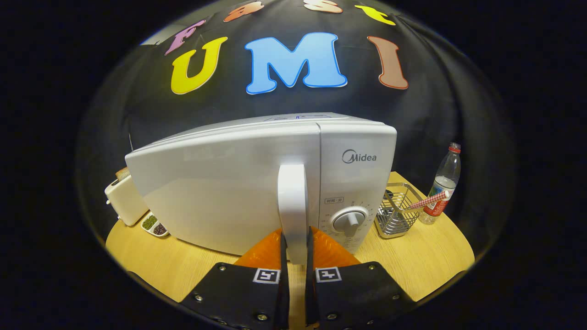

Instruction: Open the microwave, put the food inside, and close the microwave door.

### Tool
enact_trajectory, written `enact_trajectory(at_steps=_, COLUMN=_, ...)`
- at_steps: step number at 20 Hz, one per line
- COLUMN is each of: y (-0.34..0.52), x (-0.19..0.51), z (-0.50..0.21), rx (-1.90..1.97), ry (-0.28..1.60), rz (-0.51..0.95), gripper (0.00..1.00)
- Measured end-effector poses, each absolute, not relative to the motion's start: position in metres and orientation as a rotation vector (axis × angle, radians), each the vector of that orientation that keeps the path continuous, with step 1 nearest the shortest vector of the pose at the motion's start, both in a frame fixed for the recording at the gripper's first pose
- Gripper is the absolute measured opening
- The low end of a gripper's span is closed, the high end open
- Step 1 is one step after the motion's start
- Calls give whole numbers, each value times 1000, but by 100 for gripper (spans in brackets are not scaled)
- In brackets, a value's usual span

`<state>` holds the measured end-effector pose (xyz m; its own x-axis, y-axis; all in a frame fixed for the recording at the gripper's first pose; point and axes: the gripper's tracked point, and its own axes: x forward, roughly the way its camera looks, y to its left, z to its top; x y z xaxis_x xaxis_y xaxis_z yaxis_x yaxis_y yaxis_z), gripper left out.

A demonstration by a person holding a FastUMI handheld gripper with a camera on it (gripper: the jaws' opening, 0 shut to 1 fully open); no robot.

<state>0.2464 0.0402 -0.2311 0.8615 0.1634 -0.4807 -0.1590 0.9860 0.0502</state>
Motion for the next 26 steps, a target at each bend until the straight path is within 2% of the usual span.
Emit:
enact_trajectory(at_steps=2, y=39, x=243, z=-229, rx=-31, ry=485, rz=161, gripper=14)
enact_trajectory(at_steps=3, y=40, x=247, z=-230, rx=-80, ry=475, rz=160, gripper=5)
enact_trajectory(at_steps=7, y=40, x=245, z=-231, rx=-79, ry=482, rz=166, gripper=5)
enact_trajectory(at_steps=12, y=42, x=206, z=-230, rx=-125, ry=472, rz=181, gripper=5)
enact_trajectory(at_steps=18, y=50, x=167, z=-226, rx=-95, ry=523, rz=180, gripper=5)
enact_trajectory(at_steps=23, y=68, x=122, z=-226, rx=-68, ry=553, rz=195, gripper=15)
enact_trajectory(at_steps=26, y=81, x=94, z=-223, rx=-78, ry=554, rz=209, gripper=15)
